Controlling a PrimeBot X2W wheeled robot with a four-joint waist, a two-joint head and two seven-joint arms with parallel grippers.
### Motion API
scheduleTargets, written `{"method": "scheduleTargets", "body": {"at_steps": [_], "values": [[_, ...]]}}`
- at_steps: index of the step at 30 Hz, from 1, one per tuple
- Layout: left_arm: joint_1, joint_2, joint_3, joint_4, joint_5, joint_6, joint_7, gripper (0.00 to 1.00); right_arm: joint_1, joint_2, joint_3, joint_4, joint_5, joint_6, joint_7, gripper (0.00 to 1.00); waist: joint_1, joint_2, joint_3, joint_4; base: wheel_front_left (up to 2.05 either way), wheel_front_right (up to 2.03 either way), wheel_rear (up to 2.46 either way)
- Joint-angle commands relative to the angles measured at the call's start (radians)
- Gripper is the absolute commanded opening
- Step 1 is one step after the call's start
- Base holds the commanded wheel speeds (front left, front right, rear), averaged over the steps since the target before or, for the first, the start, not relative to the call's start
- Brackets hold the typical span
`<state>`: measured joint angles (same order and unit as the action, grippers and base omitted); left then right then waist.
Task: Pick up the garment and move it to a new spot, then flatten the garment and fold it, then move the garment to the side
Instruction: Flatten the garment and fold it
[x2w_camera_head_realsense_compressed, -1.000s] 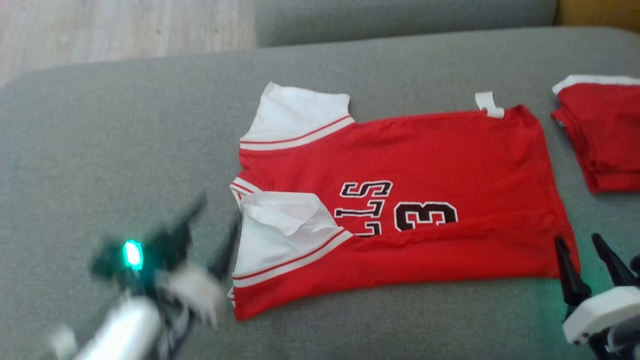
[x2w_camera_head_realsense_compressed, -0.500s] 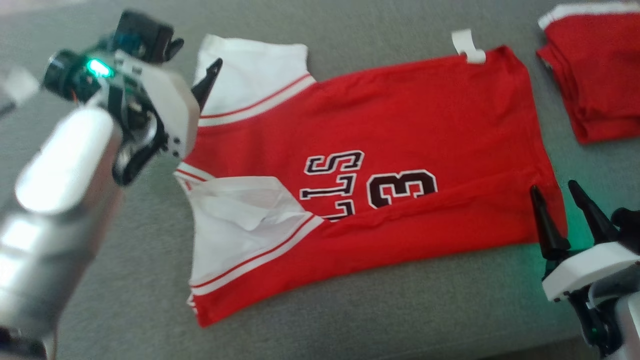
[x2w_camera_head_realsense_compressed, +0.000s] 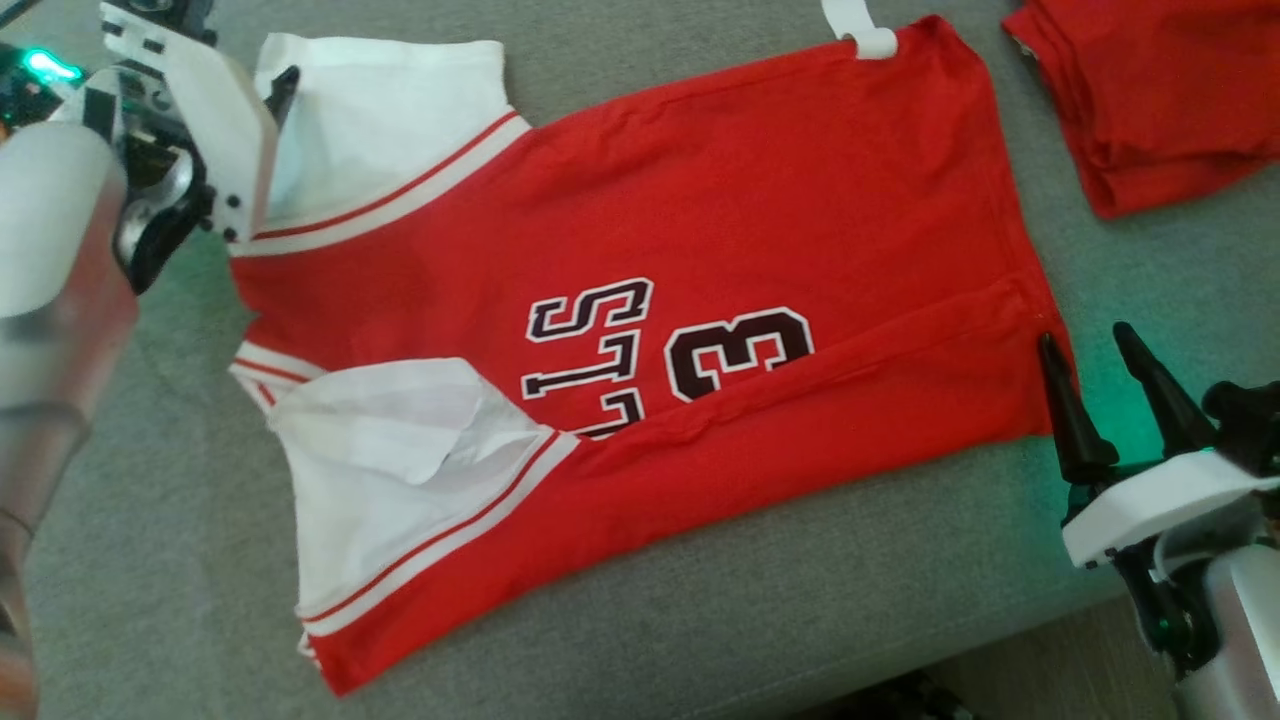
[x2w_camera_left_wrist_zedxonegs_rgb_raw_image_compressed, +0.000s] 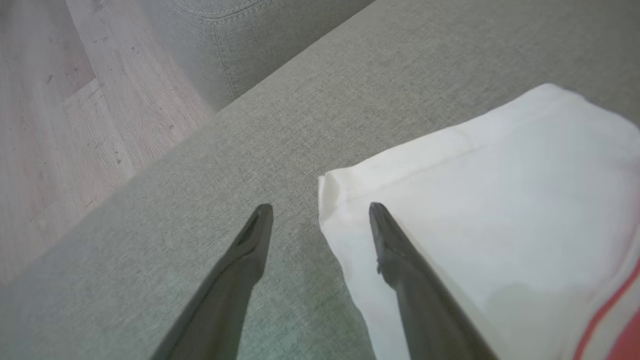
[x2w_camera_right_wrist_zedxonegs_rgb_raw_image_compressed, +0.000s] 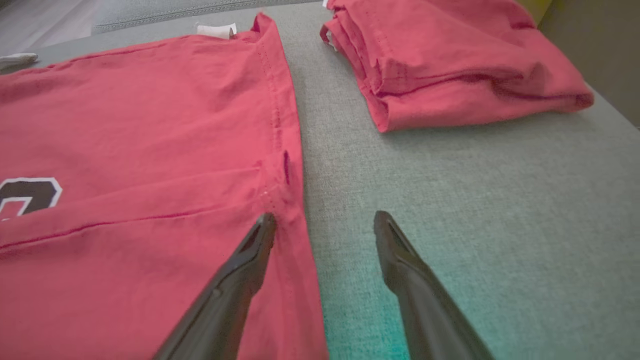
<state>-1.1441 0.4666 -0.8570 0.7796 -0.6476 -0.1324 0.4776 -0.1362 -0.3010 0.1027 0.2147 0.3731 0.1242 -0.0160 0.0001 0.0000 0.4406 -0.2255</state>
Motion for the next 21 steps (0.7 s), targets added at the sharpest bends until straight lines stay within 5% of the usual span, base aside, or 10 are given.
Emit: {"method": "scheduleTargets", "body": {"at_steps": [1, 14, 15, 18, 21], "values": [[-0.070, 0.048, 0.015, -0.006, -0.004, 0.002, -0.014, 1.00, -0.016, -0.019, 0.017, -0.017, 0.008, 0.007, -0.015, 1.00, -0.0001, 0.0000, 0.008, -0.013, 0.00, 0.00, 0.00], [-0.129, 0.054, -0.098, 0.102, -0.081, 0.002, -0.059, 1.00, -0.037, -0.017, 0.026, 0.010, 0.016, 0.007, -0.038, 1.00, -0.0001, 0.0000, 0.034, -0.052, 0.00, 0.00, 0.00], [-0.132, 0.055, -0.104, 0.104, -0.087, 0.002, -0.061, 0.89, -0.038, -0.017, 0.027, 0.011, 0.016, 0.007, -0.038, 1.00, -0.0001, 0.0000, 0.035, -0.054, 0.00, 0.00, 0.00], [-0.137, 0.055, -0.125, 0.107, -0.106, 0.002, -0.063, 0.03, -0.037, -0.017, 0.025, 0.012, 0.015, 0.007, -0.041, 1.00, -0.0001, 0.0000, 0.039, -0.057, 0.00, 0.00, 0.00], [-0.141, 0.053, -0.148, 0.101, -0.129, 0.002, -0.055, 0.00, -0.036, -0.021, 0.018, 0.008, 0.014, 0.007, -0.038, 1.00, -0.0001, 0.0000, 0.040, -0.053, 0.00, 0.00, 0.00]]}}
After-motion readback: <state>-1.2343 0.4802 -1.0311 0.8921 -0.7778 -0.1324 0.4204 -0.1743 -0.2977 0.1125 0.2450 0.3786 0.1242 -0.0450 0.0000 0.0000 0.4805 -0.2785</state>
